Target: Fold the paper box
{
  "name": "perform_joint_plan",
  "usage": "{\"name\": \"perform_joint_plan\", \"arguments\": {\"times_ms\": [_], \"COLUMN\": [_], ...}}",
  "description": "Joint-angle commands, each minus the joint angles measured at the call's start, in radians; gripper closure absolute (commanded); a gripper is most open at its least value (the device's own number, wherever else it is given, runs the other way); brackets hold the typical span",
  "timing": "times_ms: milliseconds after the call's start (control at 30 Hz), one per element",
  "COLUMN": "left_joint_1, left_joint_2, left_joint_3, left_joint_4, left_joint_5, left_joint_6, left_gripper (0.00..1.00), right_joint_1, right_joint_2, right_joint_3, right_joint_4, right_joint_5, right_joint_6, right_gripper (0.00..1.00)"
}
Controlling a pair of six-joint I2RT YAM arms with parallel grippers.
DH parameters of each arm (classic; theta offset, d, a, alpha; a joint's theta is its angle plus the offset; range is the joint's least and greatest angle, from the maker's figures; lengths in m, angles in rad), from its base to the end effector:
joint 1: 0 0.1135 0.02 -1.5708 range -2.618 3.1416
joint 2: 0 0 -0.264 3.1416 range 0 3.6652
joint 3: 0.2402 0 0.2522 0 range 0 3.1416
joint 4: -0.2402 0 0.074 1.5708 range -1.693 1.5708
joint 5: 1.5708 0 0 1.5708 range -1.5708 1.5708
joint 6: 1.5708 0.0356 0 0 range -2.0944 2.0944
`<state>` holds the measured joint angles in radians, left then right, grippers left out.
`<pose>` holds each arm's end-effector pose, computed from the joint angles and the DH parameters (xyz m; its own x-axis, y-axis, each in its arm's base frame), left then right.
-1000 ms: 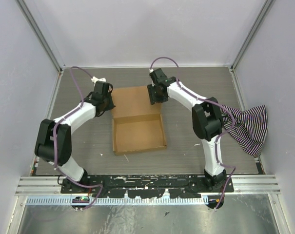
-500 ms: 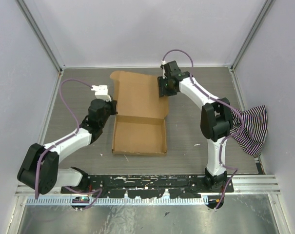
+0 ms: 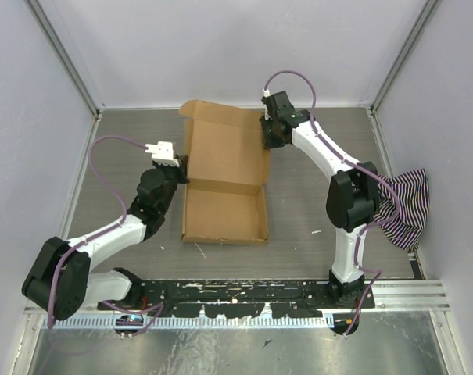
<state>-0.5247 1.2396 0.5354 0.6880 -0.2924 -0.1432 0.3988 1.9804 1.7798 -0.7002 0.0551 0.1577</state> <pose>0.2369 -0.1253 0.2485 -0.0467 -0.1308 -0.9903 0.2259 0.9643 -0.1381 0.4110 0.1711 0.2798 -0.7693 -0.1540 -0.6201 -0.2383 0.9696 0.0549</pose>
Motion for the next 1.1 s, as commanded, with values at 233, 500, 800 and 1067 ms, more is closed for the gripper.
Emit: {"name": "perform_joint_plan", "arguments": {"times_ms": [233,500,800,1067], "left_joint_1": [-0.026,-0.029,-0.029,-0.029], "left_joint_2": [-0.040,-0.045,0.021,0.118], "left_joint_3": [0.006,0.260,0.493,0.551], "left_joint_4": [0.035,-0.426,-0.744,-0.734], "left_joint_5": [-0.071,-0.278,-0.076,-0.048], "left_joint_6": [0.041,-0.034,-0.057,-0.026], "left_gripper": [0.75,0.42,0.42,0.38], "right_joint_1": [0.002,0.010,0.011,0.010], "right_joint_2": [-0.137,-0.456,-0.699,-0.805], "right_joint_3": [-0.036,-0.422,-0.740,-0.837], "right_joint_4": [0.077,0.472,0.783,0.860], "right_joint_5": [0.148,0.296,0.270,0.205], "right_joint_6": [-0.025,-0.131,-0.121,-0.107], "right_gripper": [0.99,0.99,0.99,0.99]}}
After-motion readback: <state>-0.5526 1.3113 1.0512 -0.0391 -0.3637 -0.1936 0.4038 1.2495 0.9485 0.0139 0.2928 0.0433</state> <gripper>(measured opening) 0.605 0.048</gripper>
